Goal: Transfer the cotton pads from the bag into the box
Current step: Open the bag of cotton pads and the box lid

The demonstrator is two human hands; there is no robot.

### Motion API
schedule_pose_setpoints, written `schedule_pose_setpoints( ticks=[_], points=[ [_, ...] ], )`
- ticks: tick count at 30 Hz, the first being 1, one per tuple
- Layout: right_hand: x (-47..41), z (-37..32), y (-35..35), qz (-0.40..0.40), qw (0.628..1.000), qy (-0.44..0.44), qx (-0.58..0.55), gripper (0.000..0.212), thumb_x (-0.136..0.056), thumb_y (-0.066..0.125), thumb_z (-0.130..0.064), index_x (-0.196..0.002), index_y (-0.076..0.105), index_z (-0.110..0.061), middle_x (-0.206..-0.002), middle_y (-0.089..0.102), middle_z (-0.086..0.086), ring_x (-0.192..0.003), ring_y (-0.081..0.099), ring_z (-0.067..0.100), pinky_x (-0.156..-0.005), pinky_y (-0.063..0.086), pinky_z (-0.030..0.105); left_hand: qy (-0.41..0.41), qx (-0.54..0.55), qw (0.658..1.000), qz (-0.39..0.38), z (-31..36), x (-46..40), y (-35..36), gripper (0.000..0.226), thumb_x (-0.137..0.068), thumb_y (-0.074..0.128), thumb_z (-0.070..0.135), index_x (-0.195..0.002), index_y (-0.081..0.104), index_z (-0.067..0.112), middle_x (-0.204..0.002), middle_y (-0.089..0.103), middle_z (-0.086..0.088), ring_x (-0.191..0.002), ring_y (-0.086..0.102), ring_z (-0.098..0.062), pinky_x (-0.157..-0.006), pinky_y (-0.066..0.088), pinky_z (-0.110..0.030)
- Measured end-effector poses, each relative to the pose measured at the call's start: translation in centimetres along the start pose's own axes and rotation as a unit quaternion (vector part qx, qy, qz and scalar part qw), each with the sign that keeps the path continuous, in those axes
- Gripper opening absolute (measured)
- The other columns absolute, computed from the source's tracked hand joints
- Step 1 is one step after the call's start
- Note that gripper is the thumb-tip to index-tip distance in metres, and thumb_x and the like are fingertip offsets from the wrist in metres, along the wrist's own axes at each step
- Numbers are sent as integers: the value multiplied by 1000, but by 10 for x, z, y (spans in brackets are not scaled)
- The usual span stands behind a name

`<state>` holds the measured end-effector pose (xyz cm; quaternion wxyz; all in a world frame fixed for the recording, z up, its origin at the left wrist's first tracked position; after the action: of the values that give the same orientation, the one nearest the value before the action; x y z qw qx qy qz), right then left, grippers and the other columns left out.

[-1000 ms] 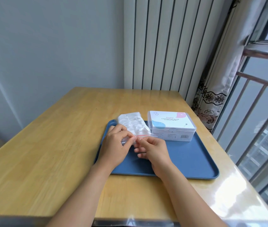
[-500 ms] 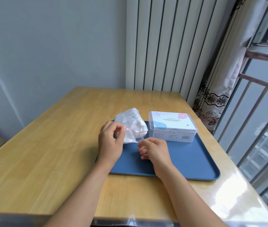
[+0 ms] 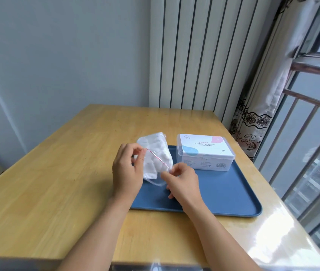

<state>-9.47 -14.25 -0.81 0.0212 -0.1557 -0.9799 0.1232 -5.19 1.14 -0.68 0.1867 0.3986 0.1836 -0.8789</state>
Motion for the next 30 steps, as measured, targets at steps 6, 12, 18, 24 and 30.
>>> schedule_pose_setpoints(
  ticks=[6,12,18,24,30],
  points=[
    [2,0,-4,17,999,-31,-35,35,-88,69,-24,-120,55,-20,-104,63,3,-79,70,25,-51,61,39,27,-45,985,-167,-4,6,9,42,-71,88,19,-108,68,20,-111,61,11,-103,57,-7,-92,39,-12],
    [8,-6,-17,86,963,-242,88,48,-73,66,-19,-121,61,-27,-117,58,-14,-97,57,4,-83,44,14,26,-134,971,-196,-12,6,14,51,-72,81,-2,-116,71,19,-120,64,6,-109,57,-19,-92,40,-23],
    [-84,-49,-99,7,836,-206,509,100,-71,83,-34,-156,30,-33,-166,20,-1,-154,12,25,-121,26,52,10,-122,971,-204,-13,5,17,51,-75,82,-1,-121,70,15,-125,64,3,-113,53,-16,-96,32,-14],
    [-115,-22,-120,-149,760,-176,608,101,-80,72,-56,-160,12,-40,-167,20,-1,-152,17,27,-119,19,61,7,-124,969,-212,-15,6,17,51,-76,82,0,-123,70,14,-129,63,-1,-120,53,-19,-99,34,-19],
    [-81,-24,-134,-95,637,-357,676,51,-96,50,-35,-143,45,-15,-130,61,5,-111,61,33,-83,47,37,10,-128,967,-219,-14,8,18,48,-80,81,4,-125,69,14,-132,62,-1,-123,52,-20,-101,36,-22]
  ],
)
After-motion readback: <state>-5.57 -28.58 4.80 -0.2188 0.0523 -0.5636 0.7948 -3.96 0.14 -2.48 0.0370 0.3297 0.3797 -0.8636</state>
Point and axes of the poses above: each hand's wrist, its own x-axis away from the middle knuckle, its own y-axis out of the palm, z = x × y, the point moved 1 cm from there along -x, towards the middle knuckle
